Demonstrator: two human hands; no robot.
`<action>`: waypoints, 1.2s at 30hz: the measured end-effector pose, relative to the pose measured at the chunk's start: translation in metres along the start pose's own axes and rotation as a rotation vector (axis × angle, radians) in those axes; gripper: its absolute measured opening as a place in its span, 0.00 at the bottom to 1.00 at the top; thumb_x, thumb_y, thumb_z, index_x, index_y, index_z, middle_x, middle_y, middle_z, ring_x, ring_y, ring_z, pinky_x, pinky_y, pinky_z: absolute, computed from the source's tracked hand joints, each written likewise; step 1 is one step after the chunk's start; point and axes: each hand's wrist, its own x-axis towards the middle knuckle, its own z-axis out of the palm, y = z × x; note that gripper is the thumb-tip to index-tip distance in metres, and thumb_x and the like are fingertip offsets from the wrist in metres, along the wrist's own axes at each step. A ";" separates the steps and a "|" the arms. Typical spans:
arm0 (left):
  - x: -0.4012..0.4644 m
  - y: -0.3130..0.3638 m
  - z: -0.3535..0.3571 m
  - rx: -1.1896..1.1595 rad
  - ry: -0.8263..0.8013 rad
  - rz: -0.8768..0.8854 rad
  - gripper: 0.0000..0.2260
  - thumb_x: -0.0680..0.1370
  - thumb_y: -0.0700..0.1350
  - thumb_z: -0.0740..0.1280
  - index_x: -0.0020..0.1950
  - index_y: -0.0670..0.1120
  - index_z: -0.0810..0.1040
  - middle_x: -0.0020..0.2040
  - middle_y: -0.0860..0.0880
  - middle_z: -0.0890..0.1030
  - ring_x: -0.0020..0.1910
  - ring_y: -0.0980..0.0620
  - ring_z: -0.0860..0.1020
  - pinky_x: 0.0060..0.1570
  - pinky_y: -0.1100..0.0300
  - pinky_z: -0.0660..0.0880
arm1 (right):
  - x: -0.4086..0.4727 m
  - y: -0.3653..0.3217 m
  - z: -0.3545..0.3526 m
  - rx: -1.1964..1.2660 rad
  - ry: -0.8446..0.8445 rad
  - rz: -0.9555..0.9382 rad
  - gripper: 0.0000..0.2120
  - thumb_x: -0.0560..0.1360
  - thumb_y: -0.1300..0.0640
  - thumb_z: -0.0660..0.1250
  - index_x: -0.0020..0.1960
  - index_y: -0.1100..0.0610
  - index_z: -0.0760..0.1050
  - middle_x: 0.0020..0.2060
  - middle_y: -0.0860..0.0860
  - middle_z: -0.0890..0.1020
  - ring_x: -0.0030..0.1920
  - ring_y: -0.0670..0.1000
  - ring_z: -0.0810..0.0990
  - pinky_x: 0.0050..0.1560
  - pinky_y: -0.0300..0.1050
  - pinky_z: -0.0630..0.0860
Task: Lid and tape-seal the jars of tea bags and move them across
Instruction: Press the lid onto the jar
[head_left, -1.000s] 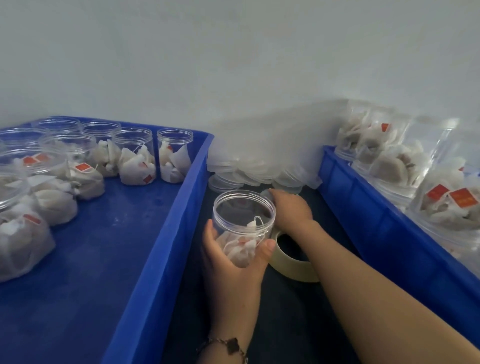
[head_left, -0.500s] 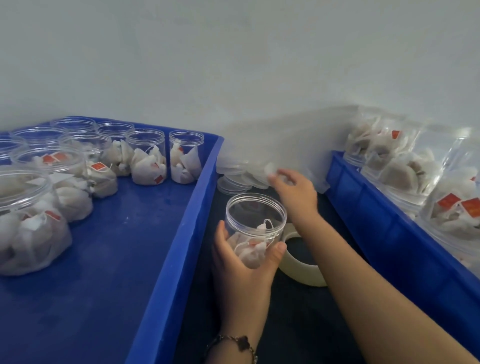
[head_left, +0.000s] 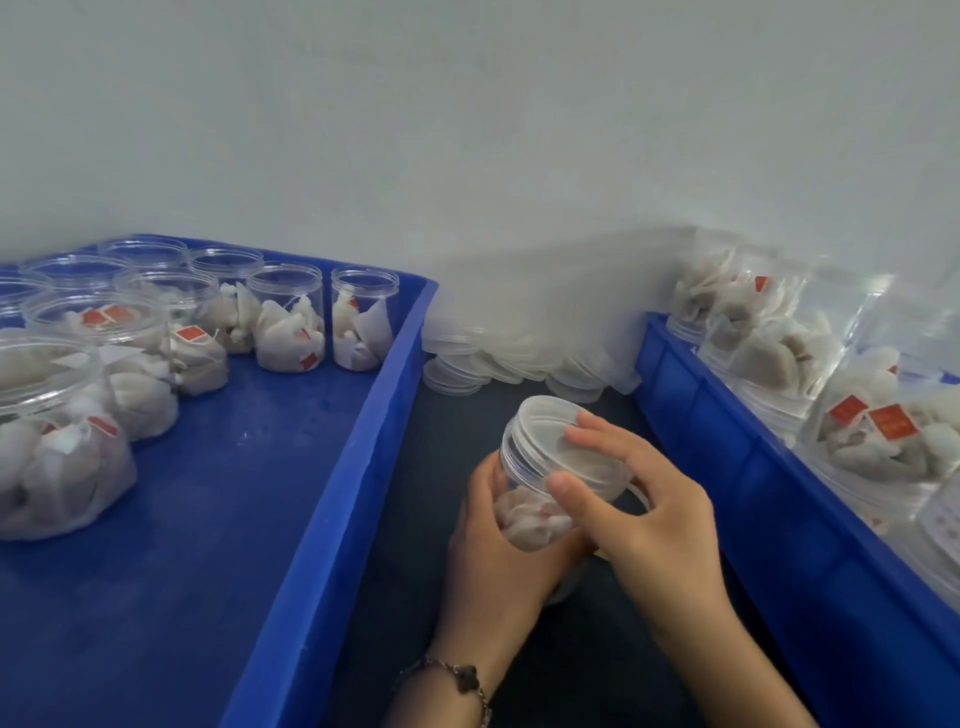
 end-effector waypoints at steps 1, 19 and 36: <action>0.000 0.001 0.000 -0.016 0.003 -0.009 0.32 0.52 0.59 0.75 0.54 0.69 0.68 0.49 0.60 0.80 0.43 0.72 0.77 0.31 0.73 0.74 | 0.000 0.001 0.001 -0.021 0.006 -0.015 0.16 0.61 0.52 0.77 0.49 0.45 0.81 0.54 0.36 0.80 0.60 0.35 0.74 0.63 0.41 0.71; 0.000 0.002 0.001 0.046 -0.004 -0.108 0.29 0.49 0.61 0.69 0.49 0.66 0.68 0.44 0.61 0.81 0.39 0.67 0.80 0.31 0.67 0.77 | -0.003 -0.013 0.011 -0.403 0.117 -0.098 0.17 0.59 0.41 0.71 0.46 0.46 0.80 0.44 0.37 0.74 0.53 0.47 0.67 0.54 0.52 0.70; 0.004 -0.005 -0.007 -0.032 -0.083 -0.025 0.33 0.55 0.50 0.82 0.54 0.60 0.71 0.48 0.64 0.81 0.46 0.72 0.77 0.37 0.75 0.73 | 0.006 -0.006 -0.009 0.048 -0.035 -0.070 0.17 0.59 0.53 0.76 0.47 0.48 0.83 0.50 0.41 0.84 0.63 0.37 0.73 0.65 0.41 0.70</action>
